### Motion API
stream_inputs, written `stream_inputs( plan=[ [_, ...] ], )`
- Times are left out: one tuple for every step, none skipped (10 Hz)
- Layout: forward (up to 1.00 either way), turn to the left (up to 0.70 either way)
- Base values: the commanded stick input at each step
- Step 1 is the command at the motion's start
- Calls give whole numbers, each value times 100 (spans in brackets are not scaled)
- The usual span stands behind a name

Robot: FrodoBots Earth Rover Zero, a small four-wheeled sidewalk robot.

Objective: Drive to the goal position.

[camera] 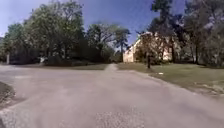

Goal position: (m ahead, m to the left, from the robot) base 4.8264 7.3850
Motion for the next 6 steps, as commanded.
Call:
stream_inputs(
  plan=[
    [70, 27],
    [70, 27],
    [70, 27],
    [70, 27],
    [70, 27],
    [70, 27]
  ],
)
